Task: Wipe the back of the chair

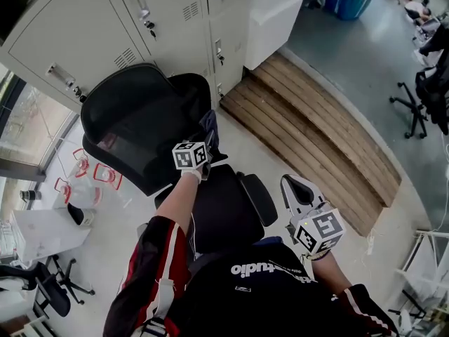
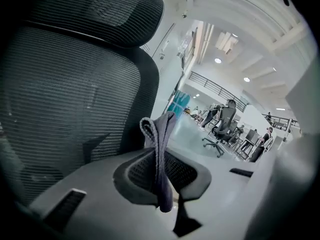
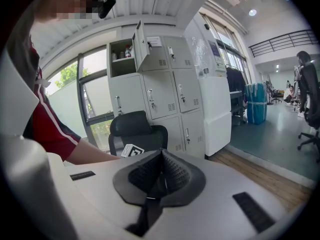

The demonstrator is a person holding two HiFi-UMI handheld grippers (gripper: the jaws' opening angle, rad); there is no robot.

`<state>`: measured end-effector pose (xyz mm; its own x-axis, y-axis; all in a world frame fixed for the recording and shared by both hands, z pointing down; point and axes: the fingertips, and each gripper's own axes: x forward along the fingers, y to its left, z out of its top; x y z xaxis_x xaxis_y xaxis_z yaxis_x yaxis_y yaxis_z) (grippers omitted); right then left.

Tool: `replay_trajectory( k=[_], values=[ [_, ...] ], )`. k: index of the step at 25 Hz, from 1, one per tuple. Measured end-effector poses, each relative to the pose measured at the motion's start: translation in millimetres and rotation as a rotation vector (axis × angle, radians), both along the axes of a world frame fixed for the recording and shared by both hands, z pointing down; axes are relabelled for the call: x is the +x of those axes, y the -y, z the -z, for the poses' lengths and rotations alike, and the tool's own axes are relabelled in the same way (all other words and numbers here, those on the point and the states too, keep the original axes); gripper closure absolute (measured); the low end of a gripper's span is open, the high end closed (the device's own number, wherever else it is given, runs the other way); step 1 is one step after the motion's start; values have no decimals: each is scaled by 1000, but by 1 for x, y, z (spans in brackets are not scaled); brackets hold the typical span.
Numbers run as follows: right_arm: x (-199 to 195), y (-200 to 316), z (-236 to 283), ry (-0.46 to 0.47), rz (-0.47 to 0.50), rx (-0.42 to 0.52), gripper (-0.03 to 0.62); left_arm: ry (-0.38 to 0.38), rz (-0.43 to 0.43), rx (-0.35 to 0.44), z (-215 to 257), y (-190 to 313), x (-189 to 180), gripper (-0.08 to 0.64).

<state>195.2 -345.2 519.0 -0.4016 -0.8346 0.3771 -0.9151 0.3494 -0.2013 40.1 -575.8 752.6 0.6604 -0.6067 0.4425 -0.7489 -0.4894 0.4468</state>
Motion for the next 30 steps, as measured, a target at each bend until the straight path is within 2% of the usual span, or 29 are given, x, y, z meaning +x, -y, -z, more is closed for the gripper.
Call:
replay_trajectory(
  k=[8, 15, 22, 30],
  values=[
    [-17, -4, 4, 9, 27, -2, 578, 27, 50, -6, 1, -10, -39, 506],
    [-52, -9, 9, 6, 85, 0, 578, 55, 118, -4, 1, -25, -98, 506],
    [-102, -15, 16, 3, 148, 5, 578, 69, 197, -3, 7, -42, -174, 506],
    [-166, -27, 19, 8, 215, 8, 578, 104, 311, -13, 6, -69, -288, 506]
  ],
)
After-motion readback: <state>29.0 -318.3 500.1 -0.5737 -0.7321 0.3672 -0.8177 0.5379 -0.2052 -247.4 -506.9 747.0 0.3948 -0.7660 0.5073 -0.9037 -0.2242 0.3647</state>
